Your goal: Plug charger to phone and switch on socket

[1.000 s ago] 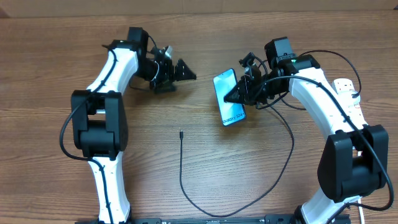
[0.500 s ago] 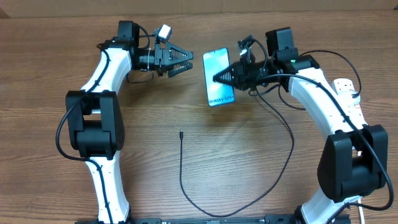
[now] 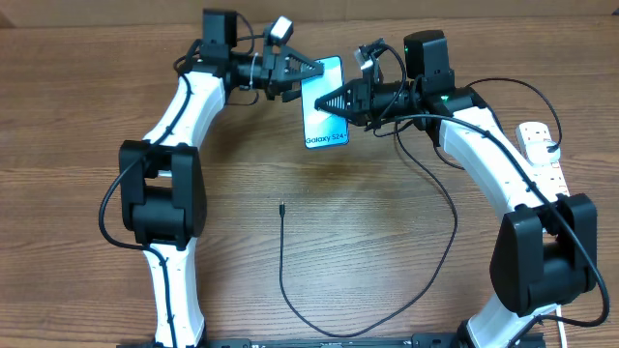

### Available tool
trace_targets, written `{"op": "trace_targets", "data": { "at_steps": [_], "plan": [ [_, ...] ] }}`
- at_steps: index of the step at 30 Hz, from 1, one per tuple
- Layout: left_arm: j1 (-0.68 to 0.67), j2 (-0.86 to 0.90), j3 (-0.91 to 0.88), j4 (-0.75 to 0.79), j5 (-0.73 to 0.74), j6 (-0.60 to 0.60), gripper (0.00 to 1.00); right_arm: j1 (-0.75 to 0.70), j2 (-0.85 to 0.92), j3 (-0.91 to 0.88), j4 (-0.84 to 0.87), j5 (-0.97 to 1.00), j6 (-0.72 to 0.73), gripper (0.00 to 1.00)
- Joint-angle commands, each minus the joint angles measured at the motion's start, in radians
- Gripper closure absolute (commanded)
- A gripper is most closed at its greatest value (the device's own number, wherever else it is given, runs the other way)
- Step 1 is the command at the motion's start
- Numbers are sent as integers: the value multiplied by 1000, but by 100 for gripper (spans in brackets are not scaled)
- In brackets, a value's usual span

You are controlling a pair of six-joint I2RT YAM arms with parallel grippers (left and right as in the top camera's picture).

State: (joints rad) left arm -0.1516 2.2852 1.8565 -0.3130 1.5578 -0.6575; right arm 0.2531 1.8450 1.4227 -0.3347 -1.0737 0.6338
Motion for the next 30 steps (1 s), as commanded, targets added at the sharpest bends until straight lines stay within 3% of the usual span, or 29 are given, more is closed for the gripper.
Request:
{"op": "trace_targets", "data": {
  "at_steps": [1, 7, 12, 16, 21, 25, 30],
  "plan": [
    [-24, -43, 56, 9, 23, -104, 36, 1, -20, 10, 30, -36, 33, 96],
    [-35, -109, 65, 13, 23, -106, 38, 1, -20, 10, 50, -35, 52, 96],
    [-35, -146, 65, 24, 23, -106, 45, 1, -20, 10, 139, -34, 145, 96],
    [-39, -152, 65, 26, 23, -107, 55, 1, -20, 10, 212, -11, 214, 96],
    [-40, -153, 65, 27, 23, -109, 75, 7, -20, 10, 257, 15, 271, 96],
    [-40, -153, 65, 33, 23, -111, 77, 14, -20, 10, 260, 18, 283, 96],
    [-40, -153, 65, 112, 23, -175, 92, 27, -20, 10, 259, 18, 282, 96]
  ]
}}
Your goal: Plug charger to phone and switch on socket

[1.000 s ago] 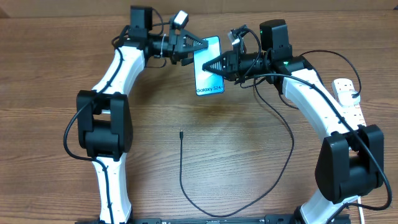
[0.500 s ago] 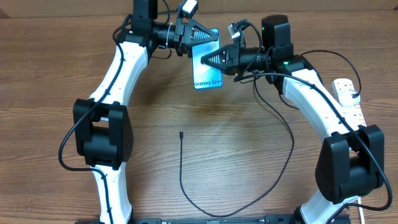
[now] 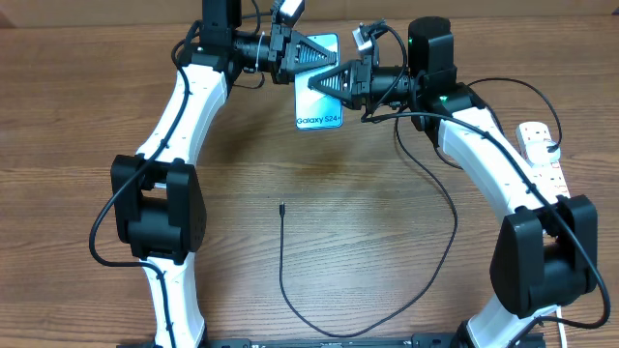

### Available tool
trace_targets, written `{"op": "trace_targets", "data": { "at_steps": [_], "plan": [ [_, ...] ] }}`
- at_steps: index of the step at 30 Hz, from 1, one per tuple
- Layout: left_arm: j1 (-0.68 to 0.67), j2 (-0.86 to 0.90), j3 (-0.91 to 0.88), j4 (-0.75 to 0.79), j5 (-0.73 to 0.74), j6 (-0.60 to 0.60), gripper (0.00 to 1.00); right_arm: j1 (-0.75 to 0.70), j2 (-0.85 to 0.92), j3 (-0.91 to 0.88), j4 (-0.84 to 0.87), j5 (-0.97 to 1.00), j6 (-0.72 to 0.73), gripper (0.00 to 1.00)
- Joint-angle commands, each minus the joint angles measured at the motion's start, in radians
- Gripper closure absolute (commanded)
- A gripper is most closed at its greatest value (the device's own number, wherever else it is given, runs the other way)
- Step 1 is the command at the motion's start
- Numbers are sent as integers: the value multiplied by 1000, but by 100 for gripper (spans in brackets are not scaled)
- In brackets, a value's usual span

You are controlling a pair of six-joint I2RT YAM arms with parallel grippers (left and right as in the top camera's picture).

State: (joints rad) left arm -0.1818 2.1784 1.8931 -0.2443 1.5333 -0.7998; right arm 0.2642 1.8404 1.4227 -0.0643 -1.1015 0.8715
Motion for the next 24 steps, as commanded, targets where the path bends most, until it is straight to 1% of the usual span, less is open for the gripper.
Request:
{"op": "trace_targets", "data": {
  "at_steps": [1, 5, 6, 7, 8, 9, 11, 12, 14, 15, 17, 21, 22, 24],
  "plan": [
    [-10, -46, 29, 72, 47, -61, 96, 18, -15, 10, -11, 45, 44, 96],
    [-10, -46, 29, 89, 47, -77, 96, 17, -15, 10, -11, 45, 44, 95],
    [-10, -46, 29, 88, 47, -77, 96, 17, -15, 10, -11, 45, 44, 90],
    [-10, -46, 28, 88, 47, -77, 96, 17, -15, 10, -11, 43, 44, 74],
    [-10, -46, 28, 87, 47, -78, 96, 17, -15, 10, -11, 37, 44, 62],
    [-9, -46, 28, 87, 47, -80, 96, 15, -15, 10, -11, 27, 44, 55],
    [-8, -46, 28, 88, 47, -91, 96, 11, -15, 10, -11, 0, 41, 44],
    [-8, -46, 28, 88, 47, -92, 96, 8, -15, 10, -12, -20, 40, 44],
    [-8, -46, 28, 88, 47, -92, 96, 6, -15, 10, -12, -47, 38, 46],
    [-8, -46, 28, 88, 47, -92, 96, 6, -15, 10, -12, -57, 38, 52],
    [-8, -46, 28, 88, 47, -92, 96, 7, -15, 10, -12, -76, 38, 69],
    [-8, -46, 28, 88, 47, -92, 96, 7, -15, 10, -24, -83, 38, 93],
    [-8, -46, 28, 88, 47, -92, 96, 7, -15, 10, -23, -83, 38, 96],
    [-8, -46, 28, 88, 47, -91, 96, 7, -15, 10, -22, -82, 38, 96]
  ]
}}
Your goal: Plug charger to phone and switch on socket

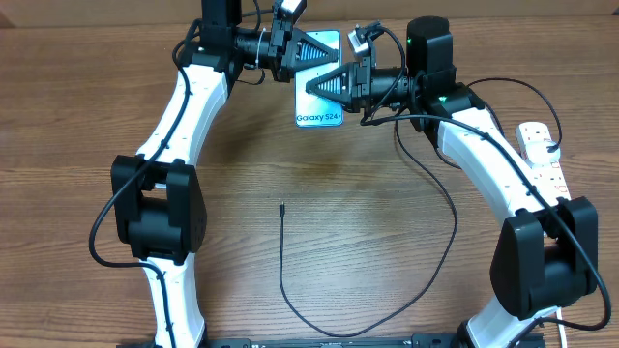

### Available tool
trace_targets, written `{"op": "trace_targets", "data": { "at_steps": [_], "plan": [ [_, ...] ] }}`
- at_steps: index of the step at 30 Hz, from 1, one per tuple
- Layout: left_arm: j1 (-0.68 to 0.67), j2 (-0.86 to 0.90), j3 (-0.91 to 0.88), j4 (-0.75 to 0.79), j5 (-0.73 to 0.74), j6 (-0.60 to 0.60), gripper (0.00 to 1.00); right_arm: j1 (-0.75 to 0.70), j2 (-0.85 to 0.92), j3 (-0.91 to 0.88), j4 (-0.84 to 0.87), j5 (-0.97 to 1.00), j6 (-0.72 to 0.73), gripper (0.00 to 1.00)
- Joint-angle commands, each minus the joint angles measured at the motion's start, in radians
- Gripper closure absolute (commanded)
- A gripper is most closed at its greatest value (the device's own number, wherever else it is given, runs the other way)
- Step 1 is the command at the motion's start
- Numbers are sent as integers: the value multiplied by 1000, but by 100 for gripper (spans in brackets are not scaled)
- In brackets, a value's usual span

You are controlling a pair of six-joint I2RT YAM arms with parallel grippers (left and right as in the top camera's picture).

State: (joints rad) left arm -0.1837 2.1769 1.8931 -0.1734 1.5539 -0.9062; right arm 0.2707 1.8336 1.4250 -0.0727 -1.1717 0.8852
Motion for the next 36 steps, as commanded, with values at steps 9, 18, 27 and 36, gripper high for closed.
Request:
{"op": "trace_targets", "data": {
  "at_steps": [9, 18, 27, 36],
  "plan": [
    [-8, -44, 28, 16, 27, 15, 64, -16, -8, 8, 1, 43, 33, 96],
    [-13, -44, 28, 16, 27, 15, 67, -16, -8, 8, 33, 98, 58, 96],
    [-42, -44, 28, 16, 26, 8, 74, -16, -8, 8, 42, 97, 58, 96],
    [-46, -44, 28, 11, 27, 6, 85, -16, -8, 8, 38, 54, 50, 96]
  ]
}}
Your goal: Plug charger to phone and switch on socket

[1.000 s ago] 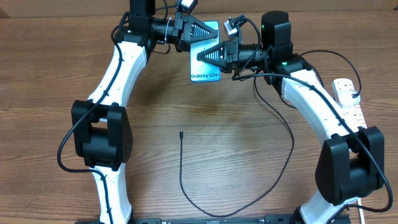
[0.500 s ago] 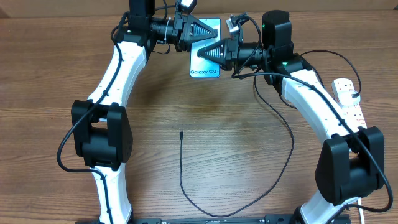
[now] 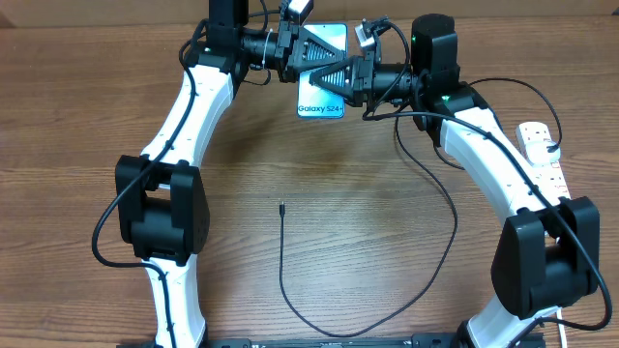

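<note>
The phone [image 3: 322, 104], blue screen up with "Galaxy S24+" at its near end, is at the far middle of the table. My left gripper [image 3: 334, 46] reaches in from the left across the phone's far half. From the right, my right gripper [image 3: 311, 76] tapers to a point over the phone's middle. Both look shut on the phone, though the jaws are seen edge-on. The black charger cable's free plug [image 3: 280, 206] lies on the wood well in front of the phone. The white socket strip [image 3: 542, 145] sits at the right edge.
The black cable [image 3: 440, 208] loops from the plug down to the near edge and back up the right side toward my right arm. A second thin lead runs to the socket strip. The wooden table [image 3: 77, 145] lies bare to the left.
Phone and both grippers have shifted slightly farther back and a touch right. The hold on the phone looks unchanged. Cable plug and socket strip have not moved.
At first the phone lay tilted, nearer the table's middle, with my left gripper at its upper left edge and my right over its centre. Later it was straighter and farther back between both grippers. It has crept farther back since; the cable plug stayed put.
</note>
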### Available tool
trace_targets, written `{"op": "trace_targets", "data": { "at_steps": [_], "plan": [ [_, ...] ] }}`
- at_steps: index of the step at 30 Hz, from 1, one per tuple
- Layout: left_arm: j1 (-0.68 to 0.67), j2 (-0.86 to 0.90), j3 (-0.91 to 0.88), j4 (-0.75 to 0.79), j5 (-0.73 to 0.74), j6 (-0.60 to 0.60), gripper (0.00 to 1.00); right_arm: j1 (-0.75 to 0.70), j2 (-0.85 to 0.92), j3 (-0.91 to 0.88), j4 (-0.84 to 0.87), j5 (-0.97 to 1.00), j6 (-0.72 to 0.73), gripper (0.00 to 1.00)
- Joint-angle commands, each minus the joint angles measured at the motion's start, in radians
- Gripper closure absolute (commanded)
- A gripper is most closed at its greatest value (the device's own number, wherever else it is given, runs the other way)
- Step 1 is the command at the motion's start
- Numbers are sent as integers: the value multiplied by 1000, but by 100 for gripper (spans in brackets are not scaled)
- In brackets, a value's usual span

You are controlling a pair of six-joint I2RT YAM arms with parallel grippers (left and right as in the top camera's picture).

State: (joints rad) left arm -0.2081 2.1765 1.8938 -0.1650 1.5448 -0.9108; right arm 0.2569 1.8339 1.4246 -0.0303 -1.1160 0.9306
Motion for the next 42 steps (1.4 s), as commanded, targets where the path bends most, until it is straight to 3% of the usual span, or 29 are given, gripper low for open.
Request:
{"op": "trace_targets", "data": {
  "at_steps": [1, 4, 7, 9, 11, 13, 15, 27, 37, 42],
  "plan": [
    [-22, -44, 27, -1, 36, 8, 86, -2, -9, 8, -4, -2, 5, 96],
    [-22, -44, 27, -9, 36, 9, 96, -2, -9, 8, -4, 0, 5, 96],
    [-21, -44, 27, -12, 36, 9, 96, -2, -9, 8, -4, 0, 4, 94],
    [-19, -44, 27, -12, 36, 17, 96, -3, -9, 8, -4, -5, -10, 57],
    [-14, -43, 26, -12, 36, 38, 96, -5, -9, 8, -15, -12, -54, 26],
    [-6, -43, 25, -18, 36, 68, 96, -11, -9, 8, -61, -11, -105, 9],
    [-1, -43, 21, -23, 36, 85, 96, -20, -9, 8, -115, -10, -158, 3],
    [7, -39, -92, -22, 27, 185, 96, -117, -9, 8, -377, -15, -401, 0],
    [13, -38, -265, -22, -84, 203, 96, -127, -9, 8, -569, 8, -602, 0],
    [27, -38, -372, -22, -143, 246, 96, -127, -9, 8, -706, 177, -652, 0]
  ]
}}
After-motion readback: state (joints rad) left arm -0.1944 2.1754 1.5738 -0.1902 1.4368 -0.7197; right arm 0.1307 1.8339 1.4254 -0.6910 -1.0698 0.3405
